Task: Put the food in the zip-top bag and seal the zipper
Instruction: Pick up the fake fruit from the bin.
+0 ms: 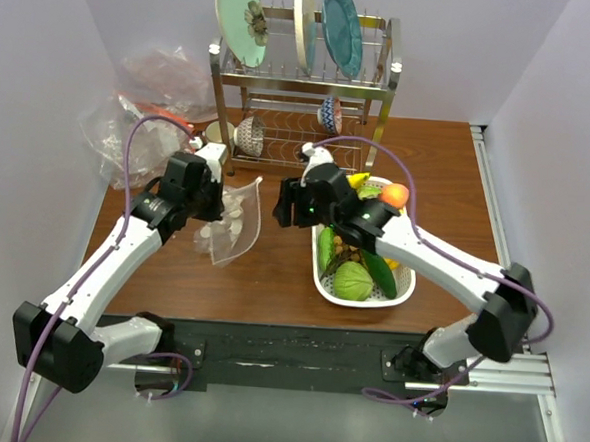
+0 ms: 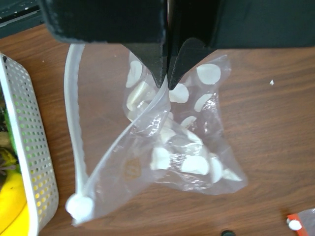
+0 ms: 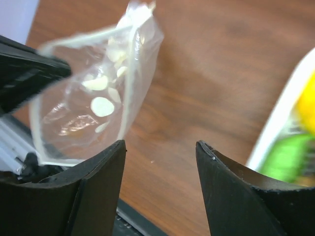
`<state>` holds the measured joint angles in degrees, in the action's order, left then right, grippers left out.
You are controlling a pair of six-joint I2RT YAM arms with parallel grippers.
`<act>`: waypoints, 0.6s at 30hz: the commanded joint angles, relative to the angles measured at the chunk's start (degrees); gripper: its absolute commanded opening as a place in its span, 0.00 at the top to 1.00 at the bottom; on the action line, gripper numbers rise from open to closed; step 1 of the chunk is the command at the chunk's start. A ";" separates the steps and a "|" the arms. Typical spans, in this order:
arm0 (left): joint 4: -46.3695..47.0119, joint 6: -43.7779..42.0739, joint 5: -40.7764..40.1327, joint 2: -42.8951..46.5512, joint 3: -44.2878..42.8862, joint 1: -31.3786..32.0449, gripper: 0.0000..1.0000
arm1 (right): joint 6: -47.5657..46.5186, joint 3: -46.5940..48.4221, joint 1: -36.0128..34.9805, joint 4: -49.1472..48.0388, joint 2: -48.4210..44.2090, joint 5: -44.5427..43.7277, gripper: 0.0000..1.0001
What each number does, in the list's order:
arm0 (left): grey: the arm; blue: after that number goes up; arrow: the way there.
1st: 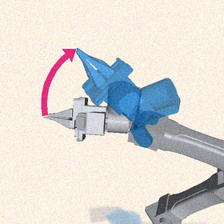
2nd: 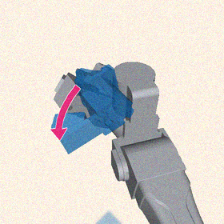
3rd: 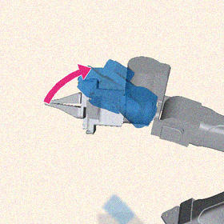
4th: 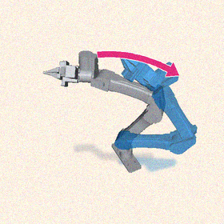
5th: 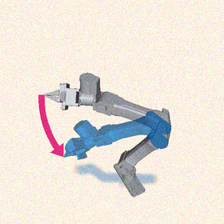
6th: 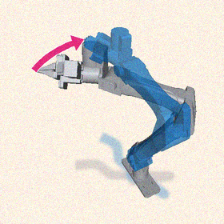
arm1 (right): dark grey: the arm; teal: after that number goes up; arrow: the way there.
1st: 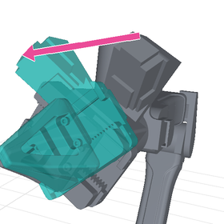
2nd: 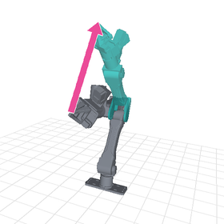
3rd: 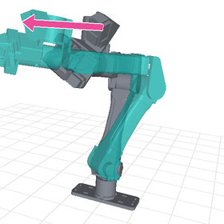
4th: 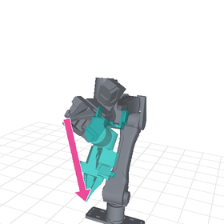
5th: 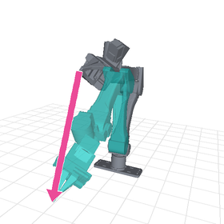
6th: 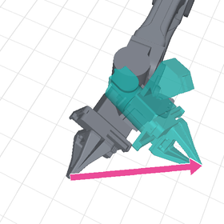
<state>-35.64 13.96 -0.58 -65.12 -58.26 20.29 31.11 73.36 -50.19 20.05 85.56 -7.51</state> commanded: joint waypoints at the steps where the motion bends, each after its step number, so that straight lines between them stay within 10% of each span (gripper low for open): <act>1: 5.84 -0.51 3.48 0.00 -0.63 0.27 1.00 | -7.20 -1.55 0.10 4.55 -8.89 -13.72 0.36; 18: 14.28 -3.06 6.82 1.93 2.89 0.27 1.00 | -5.19 1.16 13.45 2.01 -2.71 -22.46 0.12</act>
<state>-26.59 12.34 4.62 -65.17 -56.93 20.34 23.05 70.00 -37.56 25.65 77.19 -27.29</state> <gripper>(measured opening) 0.019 0.878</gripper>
